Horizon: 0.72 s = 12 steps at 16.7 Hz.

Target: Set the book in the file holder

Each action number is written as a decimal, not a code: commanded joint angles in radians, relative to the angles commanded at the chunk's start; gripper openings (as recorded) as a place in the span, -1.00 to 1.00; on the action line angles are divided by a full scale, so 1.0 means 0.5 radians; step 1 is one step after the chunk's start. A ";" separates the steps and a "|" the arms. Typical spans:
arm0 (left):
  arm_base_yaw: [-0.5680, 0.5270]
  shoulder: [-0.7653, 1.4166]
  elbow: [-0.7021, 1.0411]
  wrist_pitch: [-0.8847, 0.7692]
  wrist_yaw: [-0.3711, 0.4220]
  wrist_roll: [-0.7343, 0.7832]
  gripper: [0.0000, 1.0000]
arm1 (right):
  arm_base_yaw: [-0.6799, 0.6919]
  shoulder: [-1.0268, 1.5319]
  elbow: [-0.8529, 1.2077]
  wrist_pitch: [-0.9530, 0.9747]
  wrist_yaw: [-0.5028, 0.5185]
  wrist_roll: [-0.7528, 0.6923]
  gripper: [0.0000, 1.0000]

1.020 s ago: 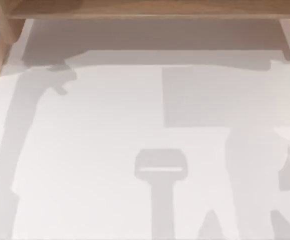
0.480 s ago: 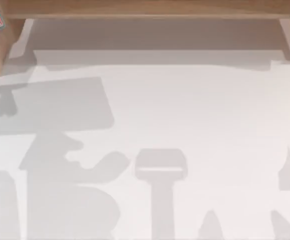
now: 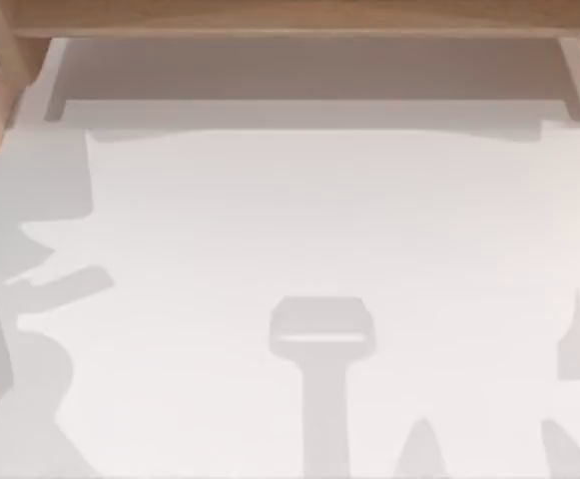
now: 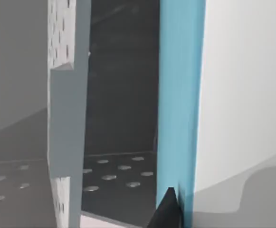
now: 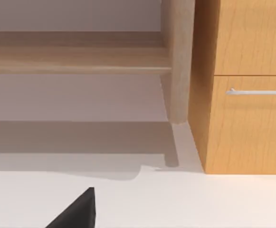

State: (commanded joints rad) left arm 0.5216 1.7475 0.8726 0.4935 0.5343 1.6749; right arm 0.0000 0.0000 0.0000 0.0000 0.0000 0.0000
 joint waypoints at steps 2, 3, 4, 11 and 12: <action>-0.007 0.149 0.070 0.161 0.002 0.075 -1.00 | 0.000 0.000 0.000 0.000 0.000 0.000 1.00; -0.014 0.209 0.096 0.217 0.002 0.098 -1.00 | 0.000 0.000 0.000 0.000 0.000 0.000 1.00; -0.022 0.262 0.117 0.263 0.002 0.117 -1.00 | 0.000 0.000 0.000 0.000 0.000 0.000 1.00; -0.023 0.302 0.123 0.293 0.001 0.130 -1.00 | 0.000 0.000 0.000 0.000 0.000 0.000 1.00; -0.025 0.305 0.130 0.293 -0.001 0.130 -1.00 | 0.000 0.000 0.000 0.000 0.000 0.000 1.00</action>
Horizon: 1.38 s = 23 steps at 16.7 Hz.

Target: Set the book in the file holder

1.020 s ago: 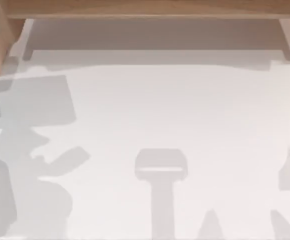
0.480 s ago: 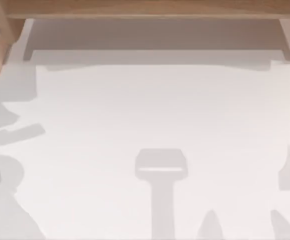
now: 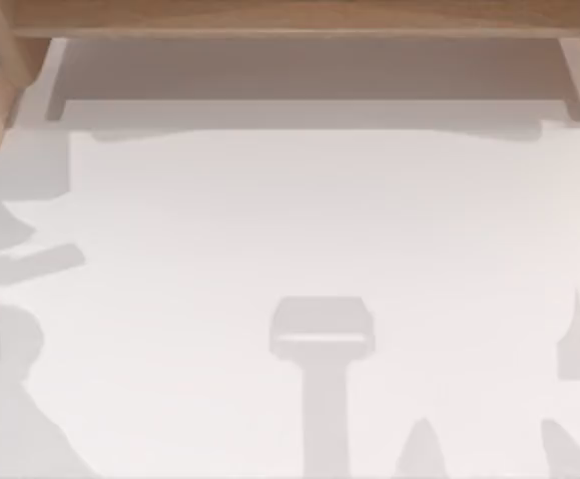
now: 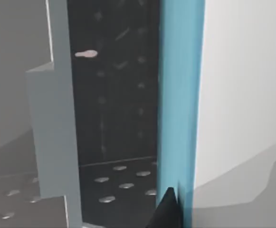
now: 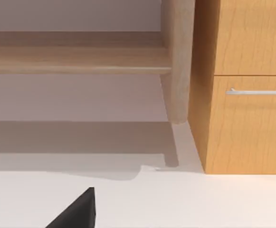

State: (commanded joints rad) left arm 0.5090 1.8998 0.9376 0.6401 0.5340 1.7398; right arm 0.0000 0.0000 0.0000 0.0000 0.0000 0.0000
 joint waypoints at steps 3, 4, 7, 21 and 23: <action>-0.031 0.063 0.097 -0.001 -0.030 -0.009 -1.00 | 0.000 0.000 0.000 0.000 0.000 0.000 1.00; -0.046 0.096 0.138 -0.005 -0.044 -0.014 -1.00 | 0.000 0.000 0.000 0.000 0.000 0.000 1.00; -0.083 0.180 0.219 -0.019 -0.070 -0.028 -1.00 | 0.000 0.000 0.000 0.000 0.000 0.000 1.00; -0.085 0.185 0.222 -0.020 -0.071 -0.029 0.51 | 0.000 0.000 0.000 0.000 0.000 0.000 1.00; -0.085 0.185 0.222 -0.020 -0.071 -0.029 0.81 | 0.000 0.000 0.000 0.000 0.000 0.000 1.00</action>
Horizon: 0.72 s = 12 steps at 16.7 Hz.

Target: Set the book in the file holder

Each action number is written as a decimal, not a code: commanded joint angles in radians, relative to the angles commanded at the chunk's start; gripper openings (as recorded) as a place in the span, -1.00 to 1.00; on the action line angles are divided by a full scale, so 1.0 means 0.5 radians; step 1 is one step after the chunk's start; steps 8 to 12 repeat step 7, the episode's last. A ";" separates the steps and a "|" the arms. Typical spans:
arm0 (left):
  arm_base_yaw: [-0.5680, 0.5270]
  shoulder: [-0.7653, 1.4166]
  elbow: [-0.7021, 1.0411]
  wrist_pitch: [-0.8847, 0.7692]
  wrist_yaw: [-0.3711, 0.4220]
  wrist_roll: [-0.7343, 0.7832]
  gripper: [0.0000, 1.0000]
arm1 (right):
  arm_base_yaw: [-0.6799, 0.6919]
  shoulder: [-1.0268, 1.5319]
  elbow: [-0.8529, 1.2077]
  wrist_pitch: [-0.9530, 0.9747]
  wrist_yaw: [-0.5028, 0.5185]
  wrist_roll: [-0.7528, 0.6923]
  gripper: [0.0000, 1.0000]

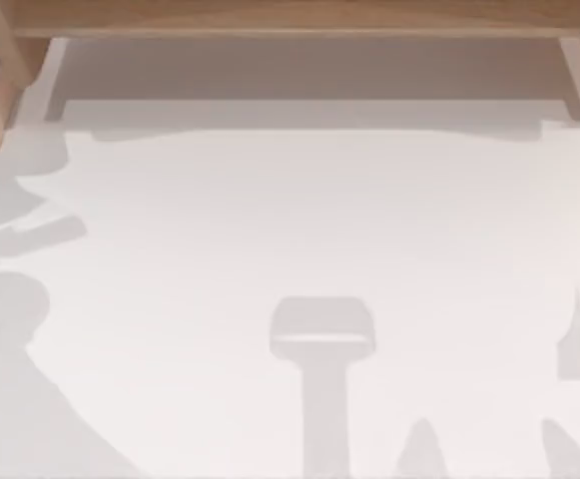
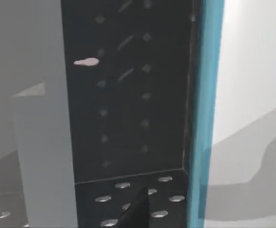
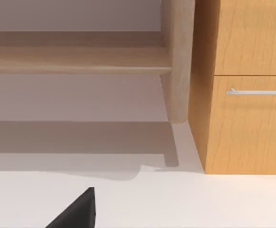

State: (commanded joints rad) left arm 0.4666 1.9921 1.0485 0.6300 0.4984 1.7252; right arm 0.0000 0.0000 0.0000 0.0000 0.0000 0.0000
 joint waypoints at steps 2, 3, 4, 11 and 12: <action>0.000 0.000 0.000 0.000 0.000 0.000 1.00 | 0.000 0.000 0.000 0.000 0.000 0.000 1.00; 0.000 0.000 0.000 0.000 0.000 0.000 1.00 | 0.000 0.000 0.000 0.000 0.000 0.000 1.00; 0.000 0.000 0.000 0.000 0.000 0.000 1.00 | 0.000 0.000 0.000 0.000 0.000 0.000 1.00; 0.000 0.000 0.000 0.000 0.000 0.000 1.00 | 0.000 0.000 0.000 0.000 0.000 0.000 1.00; 0.000 0.000 0.000 0.000 0.000 0.000 1.00 | 0.000 0.000 0.000 0.000 0.000 0.000 1.00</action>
